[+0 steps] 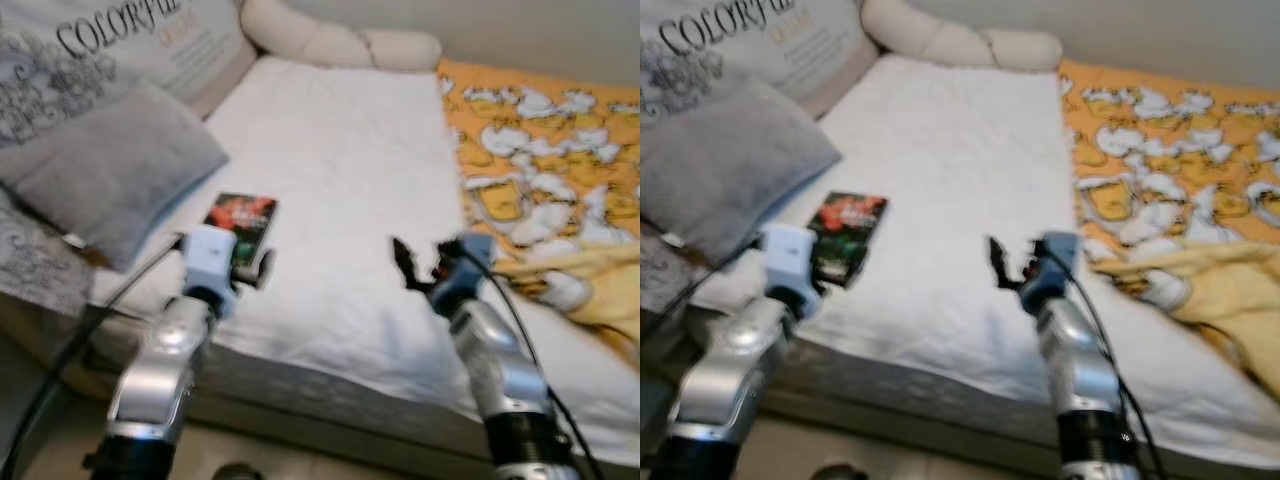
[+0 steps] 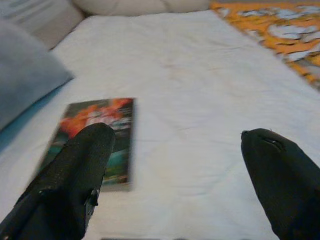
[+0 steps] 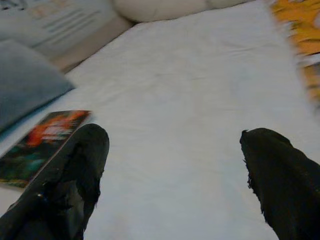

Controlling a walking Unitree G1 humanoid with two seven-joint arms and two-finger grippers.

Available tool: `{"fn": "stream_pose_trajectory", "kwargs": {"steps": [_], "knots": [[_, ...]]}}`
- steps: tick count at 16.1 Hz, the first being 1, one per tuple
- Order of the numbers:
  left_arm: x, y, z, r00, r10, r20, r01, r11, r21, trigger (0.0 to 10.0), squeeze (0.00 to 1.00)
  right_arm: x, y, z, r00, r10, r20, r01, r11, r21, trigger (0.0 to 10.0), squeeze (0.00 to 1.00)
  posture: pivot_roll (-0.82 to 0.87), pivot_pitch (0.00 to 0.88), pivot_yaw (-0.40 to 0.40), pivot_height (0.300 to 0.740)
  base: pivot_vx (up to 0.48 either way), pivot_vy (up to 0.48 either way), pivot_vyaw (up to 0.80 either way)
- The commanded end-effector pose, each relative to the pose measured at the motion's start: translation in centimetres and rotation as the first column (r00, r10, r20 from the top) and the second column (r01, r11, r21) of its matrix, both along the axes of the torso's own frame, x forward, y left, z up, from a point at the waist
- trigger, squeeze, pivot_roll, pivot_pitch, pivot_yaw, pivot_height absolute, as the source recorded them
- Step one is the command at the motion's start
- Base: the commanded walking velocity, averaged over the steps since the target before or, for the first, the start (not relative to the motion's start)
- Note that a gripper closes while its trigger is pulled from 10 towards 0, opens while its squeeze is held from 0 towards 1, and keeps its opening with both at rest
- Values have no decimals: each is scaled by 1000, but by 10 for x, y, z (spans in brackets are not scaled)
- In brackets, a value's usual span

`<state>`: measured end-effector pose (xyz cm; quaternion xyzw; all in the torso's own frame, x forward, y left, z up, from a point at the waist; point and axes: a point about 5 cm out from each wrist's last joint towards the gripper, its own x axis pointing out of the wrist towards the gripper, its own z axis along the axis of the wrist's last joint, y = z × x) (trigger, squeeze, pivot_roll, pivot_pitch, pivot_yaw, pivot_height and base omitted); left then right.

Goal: Clean up the room

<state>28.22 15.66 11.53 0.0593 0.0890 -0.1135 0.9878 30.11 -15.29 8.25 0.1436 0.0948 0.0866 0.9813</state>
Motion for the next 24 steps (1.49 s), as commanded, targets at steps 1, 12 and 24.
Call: {"fn": "stream_pose_trajectory", "kwargs": {"steps": [1,12,24], "knots": [[4,8,6,1000,18,21,-18,1000,7,10000,0,2,12,3,999,39,-5,-39,999,31,10000,1000,60,0,-26,740,0,-356,0],[5,9,4,1000,27,15,-27,1000,4,10000,0,3,20,7,995,94,37,-92,994,-65,10000,1000,61,0,-28,740,0,-359,0],[3,7,0,1000,15,7,-15,1000,18,10000,0,4,10,10,993,70,98,-55,988,-142,10000,1000,56,0,-23,740,0,-268,0]]}}
